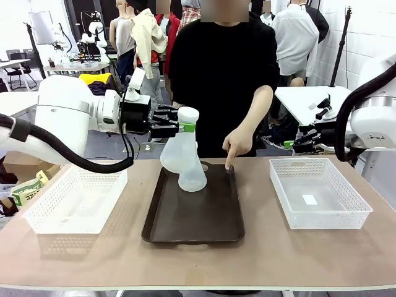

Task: Prepare the laboratory tools.
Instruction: Place the picked Big flask upright in the Handle tray as directed by the person.

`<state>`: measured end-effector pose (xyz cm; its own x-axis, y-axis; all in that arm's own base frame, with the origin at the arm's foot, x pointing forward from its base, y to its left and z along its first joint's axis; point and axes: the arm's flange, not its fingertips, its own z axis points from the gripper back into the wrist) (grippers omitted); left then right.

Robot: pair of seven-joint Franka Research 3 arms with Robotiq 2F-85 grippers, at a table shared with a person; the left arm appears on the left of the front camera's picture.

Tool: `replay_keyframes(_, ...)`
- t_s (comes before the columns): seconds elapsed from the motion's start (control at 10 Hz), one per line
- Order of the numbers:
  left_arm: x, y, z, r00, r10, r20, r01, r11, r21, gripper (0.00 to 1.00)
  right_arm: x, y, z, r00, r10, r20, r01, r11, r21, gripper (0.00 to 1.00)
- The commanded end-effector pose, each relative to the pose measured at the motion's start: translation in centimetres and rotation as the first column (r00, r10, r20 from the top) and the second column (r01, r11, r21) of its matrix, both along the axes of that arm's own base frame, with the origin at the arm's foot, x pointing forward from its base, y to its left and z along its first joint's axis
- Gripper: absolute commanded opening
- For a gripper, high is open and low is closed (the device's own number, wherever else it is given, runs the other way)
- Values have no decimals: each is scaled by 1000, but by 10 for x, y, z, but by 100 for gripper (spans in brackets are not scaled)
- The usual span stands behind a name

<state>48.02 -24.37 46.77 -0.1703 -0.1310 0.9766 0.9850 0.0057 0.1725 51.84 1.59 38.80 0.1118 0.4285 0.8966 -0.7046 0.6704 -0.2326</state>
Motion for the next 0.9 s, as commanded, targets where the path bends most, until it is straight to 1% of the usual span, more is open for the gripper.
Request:
replay_keyframes(0.0,3,4,-9,999,11,-37,-14,997,-77,0,0,0,2,1000,2,-12,-2,1000,1,100)
replay_keyframes(0.1,2,9,-3,985,110,-134,-125,986,-108,0,0,0,2,1000,2,-12,-2,1000,1,100)
replay_keyframes(0.2,2,2,-5,1000,-7,-18,7,1000,-25,0,0,0,2,1000,2,-12,-2,1000,1,100)
replay_keyframes(0.3,2,2,-5,1000,-7,-18,7,1000,-25,0,0,0,2,1000,2,-12,-2,1000,1,100)
replay_keyframes(0.4,5,8,-8,998,27,-62,-31,998,-56,0,0,0,2,1000,2,-12,-2,1000,1,100)
replay_keyframes(0.5,8,9,-18,986,50,-157,-57,998,-39,0,0,0,2,1000,2,-12,-2,1000,1,100)
replay_keyframes(0.6,10,-3,-45,984,13,-176,-26,997,-71,0,0,0,2,1000,2,-12,-2,1000,1,100)
replay_keyframes(0.7,11,-17,-70,981,-4,-192,-11,997,-78,0,0,0,2,1000,2,-12,-2,1000,1,100)
replay_keyframes(0.8,10,-27,-89,981,-24,-193,12,998,-62,0,0,0,2,1000,2,-12,-2,1000,1,100)
